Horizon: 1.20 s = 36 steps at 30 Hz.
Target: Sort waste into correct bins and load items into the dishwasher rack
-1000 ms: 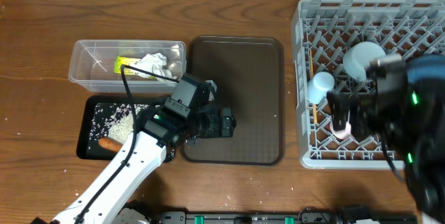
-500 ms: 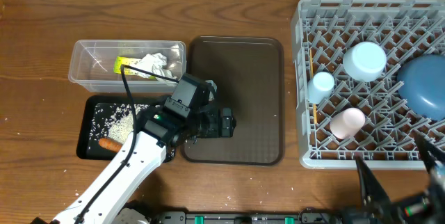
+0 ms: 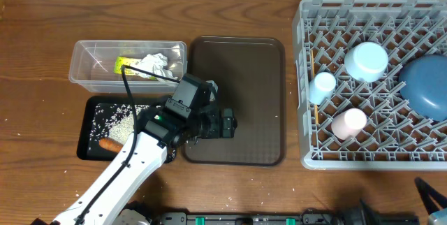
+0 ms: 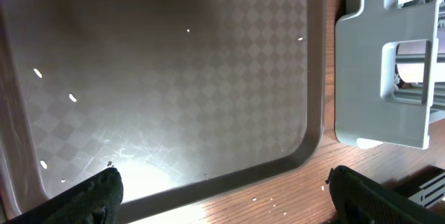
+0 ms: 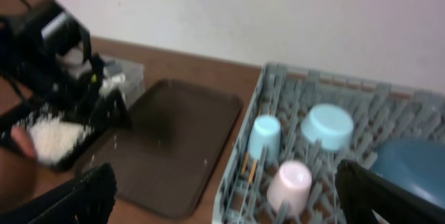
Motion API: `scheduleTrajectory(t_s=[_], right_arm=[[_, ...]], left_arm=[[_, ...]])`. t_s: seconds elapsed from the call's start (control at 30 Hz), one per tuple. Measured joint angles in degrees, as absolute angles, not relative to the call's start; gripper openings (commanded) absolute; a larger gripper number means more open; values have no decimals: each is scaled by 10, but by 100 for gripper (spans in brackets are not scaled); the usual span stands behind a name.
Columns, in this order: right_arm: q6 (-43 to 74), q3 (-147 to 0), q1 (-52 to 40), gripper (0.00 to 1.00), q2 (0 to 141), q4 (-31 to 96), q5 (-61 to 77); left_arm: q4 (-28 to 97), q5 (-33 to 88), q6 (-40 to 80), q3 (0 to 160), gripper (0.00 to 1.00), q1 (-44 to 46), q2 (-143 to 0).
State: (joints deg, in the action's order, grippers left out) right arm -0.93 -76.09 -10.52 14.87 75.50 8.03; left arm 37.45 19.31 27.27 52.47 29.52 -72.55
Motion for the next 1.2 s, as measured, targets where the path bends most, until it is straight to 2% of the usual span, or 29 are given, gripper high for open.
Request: scheduleTrajectory(t_s=[0.27, 0.33, 0.63, 0.8, 1.0, 1.2], right_arm=[[-10, -755, -105, 99, 127, 713, 59], [-10, -739, -103, 99, 119, 655, 54], [-14, -553, -71, 99, 70, 237, 44], [-16, -456, -63, 99, 43, 96, 43], [-17, -343, -63, 99, 12, -21, 42], [-17, -241, -63, 99, 7, -34, 42]], left_arm=[[375, 193, 273, 525, 96, 295, -726], [375, 193, 272, 525, 96, 295, -726], [375, 193, 272, 525, 96, 295, -726], [375, 193, 272, 525, 96, 295, -726], [375, 193, 273, 525, 96, 295, -726], [375, 193, 272, 525, 96, 295, -726]])
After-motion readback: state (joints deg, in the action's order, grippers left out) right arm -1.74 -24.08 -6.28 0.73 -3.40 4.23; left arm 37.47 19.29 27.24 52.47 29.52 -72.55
